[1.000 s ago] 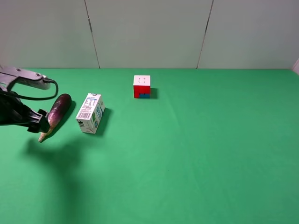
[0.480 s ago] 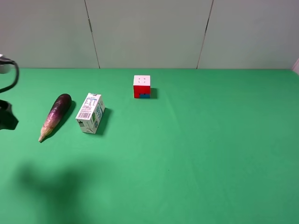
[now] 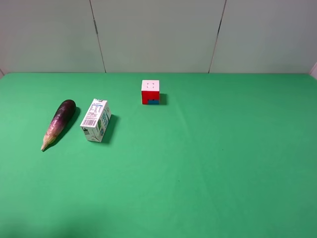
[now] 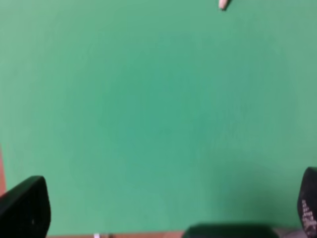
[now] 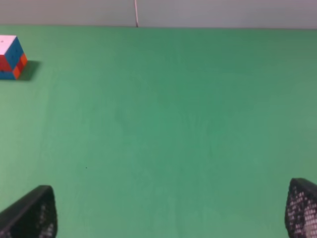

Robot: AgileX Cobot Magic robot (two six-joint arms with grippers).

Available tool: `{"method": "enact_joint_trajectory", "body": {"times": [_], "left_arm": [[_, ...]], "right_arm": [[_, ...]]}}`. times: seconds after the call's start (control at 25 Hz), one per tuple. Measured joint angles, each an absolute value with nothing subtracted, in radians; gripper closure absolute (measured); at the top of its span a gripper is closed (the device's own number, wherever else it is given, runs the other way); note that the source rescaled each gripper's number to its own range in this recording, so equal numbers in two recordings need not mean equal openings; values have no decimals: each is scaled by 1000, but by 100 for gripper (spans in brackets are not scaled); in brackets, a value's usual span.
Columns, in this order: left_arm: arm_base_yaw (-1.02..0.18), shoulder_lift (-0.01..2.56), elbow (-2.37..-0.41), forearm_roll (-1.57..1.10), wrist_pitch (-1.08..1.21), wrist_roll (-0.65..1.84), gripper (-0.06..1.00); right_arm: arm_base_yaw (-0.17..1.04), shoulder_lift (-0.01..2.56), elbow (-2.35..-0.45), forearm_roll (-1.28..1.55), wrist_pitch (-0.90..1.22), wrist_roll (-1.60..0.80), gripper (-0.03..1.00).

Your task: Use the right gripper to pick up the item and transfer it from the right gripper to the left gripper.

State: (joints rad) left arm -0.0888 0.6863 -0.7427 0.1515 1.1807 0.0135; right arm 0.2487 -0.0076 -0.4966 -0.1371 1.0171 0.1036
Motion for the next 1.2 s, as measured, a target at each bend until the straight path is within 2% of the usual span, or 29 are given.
{"method": "enact_joint_trajectory", "body": {"times": [0.36,0.8,1.2], "left_arm": [[-89,399,-744,90,1183,14,-6],[-89,331,-738,84,1183,13,-6],[-89,85,-566,83,1183,-25,-6]], "right_arm": [[249,-8,-497,-137,1017,104,-3],[249,-8,-497,-137,1017,104,-3],[249,-8,-497,-137,1017,104,-3]]}}
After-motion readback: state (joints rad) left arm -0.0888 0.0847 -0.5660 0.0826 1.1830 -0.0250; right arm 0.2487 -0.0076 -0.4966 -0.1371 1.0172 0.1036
